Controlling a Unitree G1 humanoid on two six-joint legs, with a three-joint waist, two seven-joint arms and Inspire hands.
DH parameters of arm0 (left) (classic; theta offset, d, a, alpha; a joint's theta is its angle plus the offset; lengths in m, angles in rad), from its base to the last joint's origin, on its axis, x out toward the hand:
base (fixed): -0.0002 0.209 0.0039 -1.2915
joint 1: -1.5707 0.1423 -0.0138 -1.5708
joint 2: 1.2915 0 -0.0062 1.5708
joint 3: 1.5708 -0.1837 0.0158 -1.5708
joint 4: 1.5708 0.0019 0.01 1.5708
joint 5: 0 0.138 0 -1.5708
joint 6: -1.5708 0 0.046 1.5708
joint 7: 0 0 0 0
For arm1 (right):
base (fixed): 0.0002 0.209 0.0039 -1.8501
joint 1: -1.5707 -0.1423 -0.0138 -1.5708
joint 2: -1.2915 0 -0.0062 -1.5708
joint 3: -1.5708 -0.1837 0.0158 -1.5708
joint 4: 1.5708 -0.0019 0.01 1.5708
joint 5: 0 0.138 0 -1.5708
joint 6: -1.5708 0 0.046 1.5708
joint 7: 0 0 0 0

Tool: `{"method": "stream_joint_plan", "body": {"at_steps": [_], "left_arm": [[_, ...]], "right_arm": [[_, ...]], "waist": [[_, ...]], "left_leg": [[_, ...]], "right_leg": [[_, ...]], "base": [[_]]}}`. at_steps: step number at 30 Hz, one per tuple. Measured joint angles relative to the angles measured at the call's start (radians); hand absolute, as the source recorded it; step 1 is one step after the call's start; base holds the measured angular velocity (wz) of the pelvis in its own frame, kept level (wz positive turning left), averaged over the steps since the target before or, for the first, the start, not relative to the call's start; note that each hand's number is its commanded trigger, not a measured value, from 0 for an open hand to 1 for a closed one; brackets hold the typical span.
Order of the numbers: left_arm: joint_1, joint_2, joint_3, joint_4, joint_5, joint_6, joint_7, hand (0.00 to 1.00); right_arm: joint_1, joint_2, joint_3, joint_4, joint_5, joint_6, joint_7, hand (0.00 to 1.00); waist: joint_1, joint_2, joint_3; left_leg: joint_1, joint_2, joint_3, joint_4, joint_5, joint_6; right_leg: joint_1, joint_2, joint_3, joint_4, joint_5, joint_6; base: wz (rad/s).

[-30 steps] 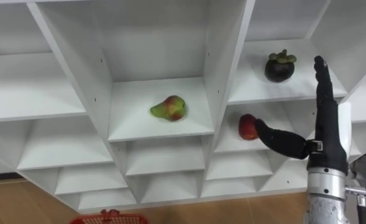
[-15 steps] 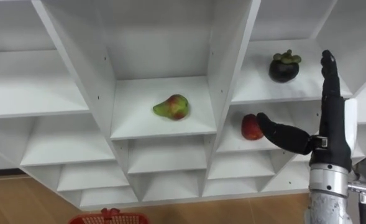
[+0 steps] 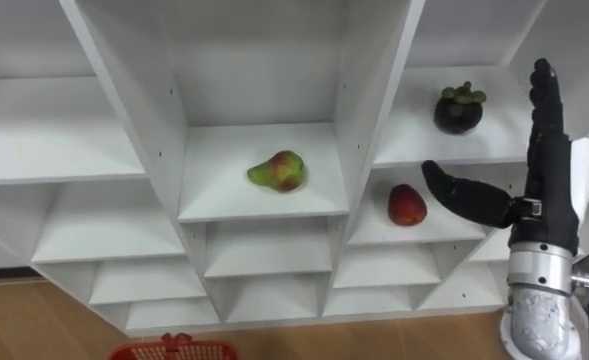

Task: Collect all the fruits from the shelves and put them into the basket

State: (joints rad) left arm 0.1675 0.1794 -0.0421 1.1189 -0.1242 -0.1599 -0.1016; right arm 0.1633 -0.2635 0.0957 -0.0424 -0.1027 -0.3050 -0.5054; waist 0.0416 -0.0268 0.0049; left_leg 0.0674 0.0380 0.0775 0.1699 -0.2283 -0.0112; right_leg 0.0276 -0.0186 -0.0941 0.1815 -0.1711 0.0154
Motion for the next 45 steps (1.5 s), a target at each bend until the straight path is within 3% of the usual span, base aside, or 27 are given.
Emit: {"method": "stream_joint_plan", "body": {"at_steps": [3, 8, 11, 18, 26, 34, 45], "left_arm": [[-0.002, 0.002, 0.0, -0.002, -0.002, 0.002, 0.001, 1.0], [0.002, 0.003, 0.022, -0.002, 0.0, 0.003, 0.002, 1.0], [0.002, 0.003, 0.029, -0.002, 0.001, 0.003, 0.003, 1.0], [0.006, 0.003, 0.029, -0.002, 0.002, 0.007, 0.011, 1.0], [0.001, 0.003, 0.031, -0.005, 0.005, 0.029, 0.011, 1.0], [0.002, 0.003, 0.038, -0.006, 0.006, 0.03, 0.01, 1.0], [-0.002, 0.003, 0.042, -0.005, 0.0, 0.048, 0.011, 1.0]], "right_arm": [[-0.016, -0.003, 0.0, 0.0, 0.065, 0.002, 0.017, 0.0], [-0.068, -0.039, -0.028, -0.001, 0.147, 0.02, 0.04, 0.0], [-0.097, -0.04, -0.047, -0.001, 0.15, 0.02, 0.04, 0.0], [-0.103, -0.04, -0.052, 0.008, 0.149, 0.028, 0.082, 0.0], [-0.106, -0.041, -0.054, 0.056, 0.144, 0.076, 0.146, 0.0], [-0.11, -0.046, -0.084, 0.085, 0.146, 0.082, 0.17, 0.0], [-0.204, -0.055, -0.084, 0.181, 0.144, 0.125, 0.202, 0.0]], "waist": [[0.002, -0.008, 0.003], [-0.002, -0.024, -0.0035], [-0.003, -0.029, -0.0034], [-0.006, -0.027, -0.0012], [-0.009, -0.024, 0.0025], [-0.006, -0.027, 0.0021], [-0.001, -0.038, -0.0018]], "left_leg": [[-0.003, 0.0, -0.011, 0.001, 0.0, -0.001], [-0.003, 0.001, -0.028, 0.001, 0.001, -0.002], [-0.002, 0.001, -0.027, 0.001, 0.001, -0.002], [-0.002, 0.001, -0.029, 0.001, 0.001, -0.002], [-0.003, 0.0, -0.033, 0.009, 0.001, -0.002], [-0.005, -0.001, -0.038, 0.013, 0.001, -0.002], [-0.005, -0.002, -0.054, 0.012, 0.002, -0.002]], "right_leg": [[0.004, 0.0, -0.012, -0.009, 0.001, -0.001], [0.008, 0.0, -0.033, -0.011, 0.001, -0.001], [0.009, 0.0, -0.035, -0.011, 0.001, -0.001], [0.011, -0.002, -0.047, -0.011, 0.001, -0.001], [0.022, -0.006, -0.062, -0.011, 0.001, -0.001], [0.024, -0.008, -0.078, -0.011, 0.001, -0.002], [0.025, -0.009, -0.087, -0.011, 0.001, -0.002]], "base": [[0.1], [0.08], [0.0], [0.0], [0.02], [0.0], [0.02]]}}
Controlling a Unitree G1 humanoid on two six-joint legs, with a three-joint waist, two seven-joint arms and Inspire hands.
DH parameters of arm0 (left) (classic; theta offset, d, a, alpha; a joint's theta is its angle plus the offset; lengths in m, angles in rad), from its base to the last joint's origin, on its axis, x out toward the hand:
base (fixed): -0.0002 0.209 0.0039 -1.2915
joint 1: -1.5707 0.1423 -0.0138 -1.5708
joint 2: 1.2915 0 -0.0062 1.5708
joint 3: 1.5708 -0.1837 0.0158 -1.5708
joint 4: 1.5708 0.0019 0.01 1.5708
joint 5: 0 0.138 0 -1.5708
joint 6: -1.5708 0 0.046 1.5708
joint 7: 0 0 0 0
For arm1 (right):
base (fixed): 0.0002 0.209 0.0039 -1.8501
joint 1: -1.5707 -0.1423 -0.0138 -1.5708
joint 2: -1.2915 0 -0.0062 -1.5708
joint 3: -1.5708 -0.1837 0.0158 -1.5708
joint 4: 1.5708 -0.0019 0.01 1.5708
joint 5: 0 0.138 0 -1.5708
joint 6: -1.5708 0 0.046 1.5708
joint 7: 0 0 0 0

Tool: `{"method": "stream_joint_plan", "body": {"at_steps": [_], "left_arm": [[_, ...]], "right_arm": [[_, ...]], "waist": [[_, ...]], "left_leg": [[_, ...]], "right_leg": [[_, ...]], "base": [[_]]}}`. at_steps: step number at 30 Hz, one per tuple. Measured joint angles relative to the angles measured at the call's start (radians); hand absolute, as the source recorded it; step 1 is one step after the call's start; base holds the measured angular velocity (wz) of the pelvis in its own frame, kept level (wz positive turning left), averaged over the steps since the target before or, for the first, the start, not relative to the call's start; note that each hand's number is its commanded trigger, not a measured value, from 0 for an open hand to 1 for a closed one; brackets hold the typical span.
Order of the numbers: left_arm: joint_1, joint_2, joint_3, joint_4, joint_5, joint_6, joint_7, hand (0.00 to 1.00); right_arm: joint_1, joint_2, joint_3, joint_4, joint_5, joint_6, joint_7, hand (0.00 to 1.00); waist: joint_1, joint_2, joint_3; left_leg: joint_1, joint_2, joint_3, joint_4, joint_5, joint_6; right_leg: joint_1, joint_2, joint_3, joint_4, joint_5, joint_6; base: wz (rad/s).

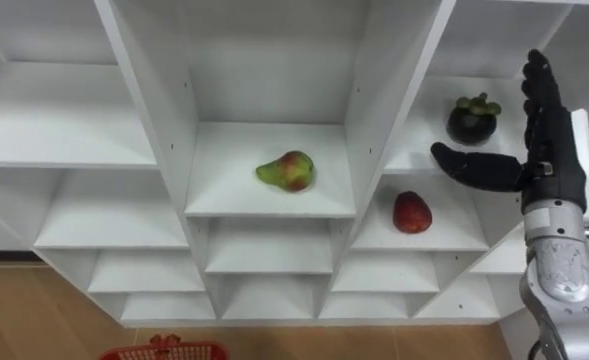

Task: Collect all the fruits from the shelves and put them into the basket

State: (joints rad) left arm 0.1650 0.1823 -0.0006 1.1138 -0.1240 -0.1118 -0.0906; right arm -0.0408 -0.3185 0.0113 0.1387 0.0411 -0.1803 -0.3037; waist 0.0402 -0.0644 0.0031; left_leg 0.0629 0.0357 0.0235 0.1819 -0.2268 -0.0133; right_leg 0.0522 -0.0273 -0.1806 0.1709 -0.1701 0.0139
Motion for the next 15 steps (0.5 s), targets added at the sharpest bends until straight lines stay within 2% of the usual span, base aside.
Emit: {"method": "stream_joint_plan", "body": {"at_steps": [5, 15], "left_arm": [[0.002, -0.004, 0.021, -0.006, 0.008, 0.002, -0.001, 1.0], [0.017, -0.007, 0.039, -0.034, 0.008, 0.022, -0.009, 1.0]], "right_arm": [[-0.026, -0.009, -0.008, 0.005, 0.0, 0.007, 0.0, 0.0], [-0.036, -0.009, -0.044, 0.005, 0.0, 0.009, 0.026, 0.0]], "waist": [[0.019, 0.0, 0.0], [0.022, 0.004, 0.0004]], "left_leg": [[-0.001, 0.0, -0.003, 0.0, 0.0, 0.0], [-0.001, 0.0, -0.004, 0.0, 0.002, -0.001]], "right_leg": [[0.001, 0.0, -0.003, -0.001, 0.0, 0.0], [0.001, -0.001, -0.01, -0.001, 0.0, 0.0]], "base": [[0.01], [0.0]]}}
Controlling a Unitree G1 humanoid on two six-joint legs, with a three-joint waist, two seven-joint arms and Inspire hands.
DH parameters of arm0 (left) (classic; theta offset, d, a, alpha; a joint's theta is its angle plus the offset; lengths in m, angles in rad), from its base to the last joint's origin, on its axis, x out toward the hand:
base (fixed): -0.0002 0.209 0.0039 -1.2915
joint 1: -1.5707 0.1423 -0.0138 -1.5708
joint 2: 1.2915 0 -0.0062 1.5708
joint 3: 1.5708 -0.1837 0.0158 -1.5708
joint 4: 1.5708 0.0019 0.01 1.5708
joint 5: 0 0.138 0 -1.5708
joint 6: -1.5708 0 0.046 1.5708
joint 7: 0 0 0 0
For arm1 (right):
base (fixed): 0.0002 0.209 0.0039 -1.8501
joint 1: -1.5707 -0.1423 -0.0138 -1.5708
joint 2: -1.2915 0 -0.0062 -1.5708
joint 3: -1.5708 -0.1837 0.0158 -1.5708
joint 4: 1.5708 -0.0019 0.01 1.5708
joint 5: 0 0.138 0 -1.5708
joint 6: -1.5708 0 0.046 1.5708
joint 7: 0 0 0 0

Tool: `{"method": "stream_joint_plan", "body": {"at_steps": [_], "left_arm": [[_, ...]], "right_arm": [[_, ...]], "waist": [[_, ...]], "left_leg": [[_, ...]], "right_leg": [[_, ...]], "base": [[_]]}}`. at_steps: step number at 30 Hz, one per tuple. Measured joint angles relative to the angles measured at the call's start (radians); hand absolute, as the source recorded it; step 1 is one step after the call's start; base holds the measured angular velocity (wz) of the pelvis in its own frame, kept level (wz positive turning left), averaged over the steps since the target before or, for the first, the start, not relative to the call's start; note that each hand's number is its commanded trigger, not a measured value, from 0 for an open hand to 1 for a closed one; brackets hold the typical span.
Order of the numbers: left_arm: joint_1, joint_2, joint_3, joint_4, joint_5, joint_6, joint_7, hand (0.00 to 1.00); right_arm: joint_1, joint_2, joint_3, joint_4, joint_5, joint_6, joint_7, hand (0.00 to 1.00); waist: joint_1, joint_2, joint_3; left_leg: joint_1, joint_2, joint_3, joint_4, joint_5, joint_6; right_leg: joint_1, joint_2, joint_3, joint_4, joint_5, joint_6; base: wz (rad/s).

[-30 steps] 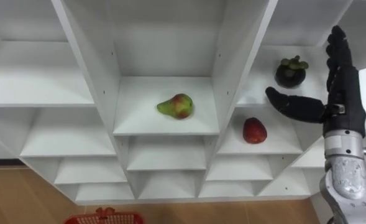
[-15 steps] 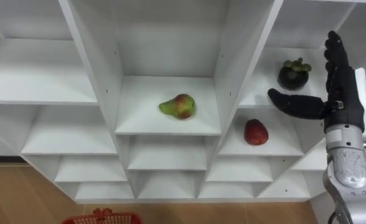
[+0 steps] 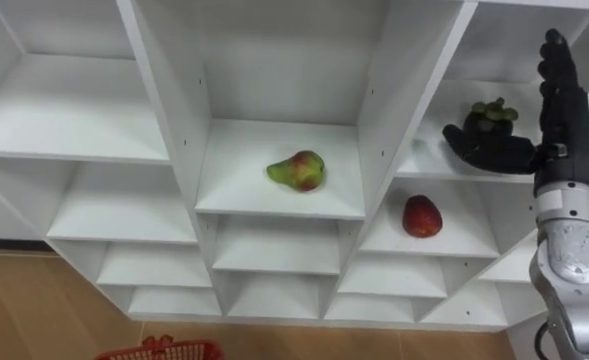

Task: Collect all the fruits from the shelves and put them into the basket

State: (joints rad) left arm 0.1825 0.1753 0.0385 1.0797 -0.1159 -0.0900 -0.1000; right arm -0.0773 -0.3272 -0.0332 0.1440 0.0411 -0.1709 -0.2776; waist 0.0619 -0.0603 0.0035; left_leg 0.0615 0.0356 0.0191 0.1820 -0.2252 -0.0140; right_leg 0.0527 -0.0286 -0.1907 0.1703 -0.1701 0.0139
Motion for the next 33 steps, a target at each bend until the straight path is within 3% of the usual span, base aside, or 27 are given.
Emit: {"method": "stream_joint_plan", "body": {"at_steps": [5, 18, 30, 33], "left_arm": [[0.006, 0.0, 0.001, -0.01, 0.001, 0.005, 0.0, 1.0], [0.005, 0.0, 0.009, -0.023, 0.034, 0.016, -0.001, 1.0], [0.006, 0.003, 0.038, -0.031, 0.042, 0.041, -0.012, 1.0], [0.006, 0.003, 0.038, -0.038, 0.042, 0.046, -0.013, 1.0]], "right_arm": [[0.0, 0.0, 0.0, 0.001, -0.012, 0.022, 0.01, 0.0], [-0.035, -0.01, 0.0, 0.124, -0.01, 0.025, 0.045, 0.0], [-0.061, -0.024, -0.004, 0.198, -0.001, 0.045, 0.124, 0.0], [-0.061, -0.024, -0.019, 0.199, 0.017, 0.064, 0.131, 0.0]], "waist": [[0.0, 0.001, -0.0008], [-0.001, 0.0, -0.0005], [-0.002, -0.017, -0.0016], [-0.002, -0.019, -0.001]], "left_leg": [[-0.007, 0.0, -0.004, 0.002, 0.0, 0.0], [-0.014, -0.001, -0.005, 0.004, 0.003, 0.0], [-0.014, -0.001, -0.006, 0.007, 0.004, 0.0], [-0.015, -0.002, -0.007, 0.007, 0.004, 0.0]], "right_leg": [[0.0, -0.001, -0.004, 0.0, 0.0, 0.0], [-0.003, -0.002, -0.007, 0.0, 0.0, 0.0], [-0.001, -0.002, -0.007, 0.0, 0.001, -0.002], [-0.001, -0.003, -0.007, 0.0, 0.001, -0.002]], "base": [[0.01], [0.0], [0.0], [0.0]]}}
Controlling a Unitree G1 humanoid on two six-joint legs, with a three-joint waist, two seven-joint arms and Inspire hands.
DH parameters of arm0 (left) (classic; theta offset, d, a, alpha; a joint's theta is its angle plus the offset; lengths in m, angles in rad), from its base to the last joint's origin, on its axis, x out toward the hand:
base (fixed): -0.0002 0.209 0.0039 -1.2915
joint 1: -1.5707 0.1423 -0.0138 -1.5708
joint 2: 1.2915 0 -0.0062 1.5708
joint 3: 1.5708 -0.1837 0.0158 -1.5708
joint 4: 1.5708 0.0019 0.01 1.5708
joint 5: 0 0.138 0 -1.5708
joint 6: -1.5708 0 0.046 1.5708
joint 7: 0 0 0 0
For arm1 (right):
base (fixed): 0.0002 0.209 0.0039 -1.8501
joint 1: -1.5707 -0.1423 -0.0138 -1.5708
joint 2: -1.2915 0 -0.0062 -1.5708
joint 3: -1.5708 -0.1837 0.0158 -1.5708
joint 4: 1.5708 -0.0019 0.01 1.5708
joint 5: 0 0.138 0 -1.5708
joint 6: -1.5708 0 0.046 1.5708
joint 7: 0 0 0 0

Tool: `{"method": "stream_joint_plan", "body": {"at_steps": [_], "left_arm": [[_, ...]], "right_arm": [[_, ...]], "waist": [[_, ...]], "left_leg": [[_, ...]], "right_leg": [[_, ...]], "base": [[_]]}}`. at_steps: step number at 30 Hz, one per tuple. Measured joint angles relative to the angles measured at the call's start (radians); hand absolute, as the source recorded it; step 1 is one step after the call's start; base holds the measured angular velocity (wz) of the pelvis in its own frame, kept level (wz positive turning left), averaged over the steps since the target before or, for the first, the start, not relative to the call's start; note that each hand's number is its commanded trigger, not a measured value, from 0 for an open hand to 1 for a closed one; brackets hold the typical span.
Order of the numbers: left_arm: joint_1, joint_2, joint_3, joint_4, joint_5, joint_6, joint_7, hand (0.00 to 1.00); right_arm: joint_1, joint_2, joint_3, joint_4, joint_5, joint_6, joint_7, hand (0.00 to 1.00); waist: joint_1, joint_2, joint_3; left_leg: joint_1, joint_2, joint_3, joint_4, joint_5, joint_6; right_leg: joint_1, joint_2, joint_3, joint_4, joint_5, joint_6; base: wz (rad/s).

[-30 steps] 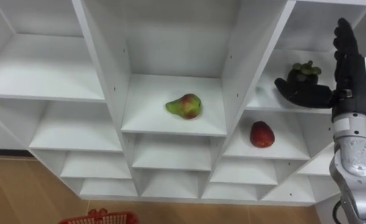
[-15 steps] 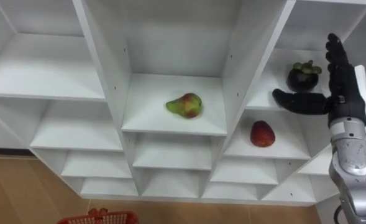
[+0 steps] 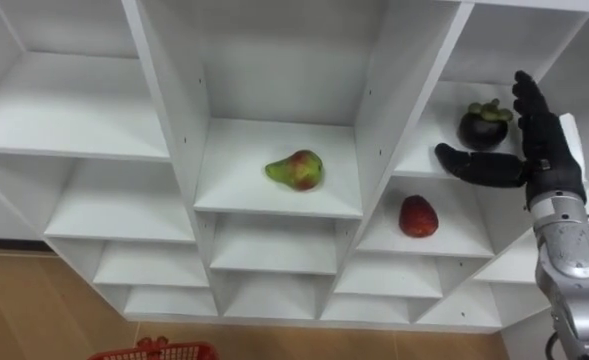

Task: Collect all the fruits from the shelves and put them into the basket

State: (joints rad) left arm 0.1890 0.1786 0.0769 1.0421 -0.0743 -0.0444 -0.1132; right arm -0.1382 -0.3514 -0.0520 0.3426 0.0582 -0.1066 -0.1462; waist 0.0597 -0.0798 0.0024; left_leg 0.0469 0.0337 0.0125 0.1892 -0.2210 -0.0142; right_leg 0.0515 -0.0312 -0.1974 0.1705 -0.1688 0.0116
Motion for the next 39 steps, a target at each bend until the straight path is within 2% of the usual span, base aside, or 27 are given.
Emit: {"method": "stream_joint_plan", "body": {"at_steps": [9, 11, 12, 13, 27, 39], "left_arm": [[0.008, 0.008, -0.002, -0.011, -0.002, 0.003, 0.001, 1.0], [0.009, 0.011, -0.002, -0.011, -0.004, 0.002, 0.002, 1.0], [0.011, 0.012, -0.002, -0.011, -0.004, 0.002, 0.002, 1.0], [0.012, 0.013, -0.002, -0.011, -0.004, 0.002, 0.003, 1.0], [0.014, 0.015, -0.001, -0.011, -0.009, 0.001, 0.001, 1.0], [0.022, 0.015, -0.016, -0.023, -0.01, 0.0, 0.015, 1.0]], "right_arm": [[-0.004, 0.0, -0.01, 0.012, 0.011, 0.004, 0.041, 0.0], [-0.004, 0.0, -0.01, 0.017, 0.011, 0.004, 0.051, 0.53], [-0.004, 0.0, -0.01, 0.018, 0.011, 0.004, 0.054, 0.84], [-0.004, 0.0, -0.011, 0.023, 0.011, 0.004, 0.061, 1.0], [-0.006, -0.003, -0.069, 0.038, 0.01, -0.005, 0.071, 1.0], [-0.02, -0.002, -0.047, 0.062, 0.012, -0.014, 0.115, 1.0]], "waist": [[-0.002, -0.011, 0.002], [-0.003, -0.014, 0.0013], [-0.003, -0.014, 0.0009], [-0.004, -0.016, 0.0004], [0.0, -0.016, 0.0004], [0.002, -0.011, 0.003]], "left_leg": [[0.001, 0.0, -0.004, 0.002, 0.0, 0.0], [0.001, 0.0, -0.007, 0.003, 0.0, 0.0], [0.001, 0.0, -0.008, 0.004, 0.0, 0.0], [0.001, 0.0, -0.011, 0.006, 0.0, 0.0], [0.007, 0.0, -0.012, 0.008, 0.0, 0.0], [0.016, 0.0, -0.014, 0.009, 0.0, 0.0]], "right_leg": [[0.003, 0.0, -0.004, 0.0, 0.0, 0.0], [0.005, 0.0, -0.007, 0.0, 0.0, -0.001], [0.006, 0.0, -0.008, 0.0, 0.0, -0.001], [0.009, 0.0, -0.011, 0.0, 0.0, -0.001], [0.015, 0.001, -0.009, 0.0, 0.001, -0.002], [0.02, 0.0, -0.011, 0.0, 0.002, -0.002]], "base": [[0.0], [0.04], [0.07], [0.06], [0.0], [0.0]]}}
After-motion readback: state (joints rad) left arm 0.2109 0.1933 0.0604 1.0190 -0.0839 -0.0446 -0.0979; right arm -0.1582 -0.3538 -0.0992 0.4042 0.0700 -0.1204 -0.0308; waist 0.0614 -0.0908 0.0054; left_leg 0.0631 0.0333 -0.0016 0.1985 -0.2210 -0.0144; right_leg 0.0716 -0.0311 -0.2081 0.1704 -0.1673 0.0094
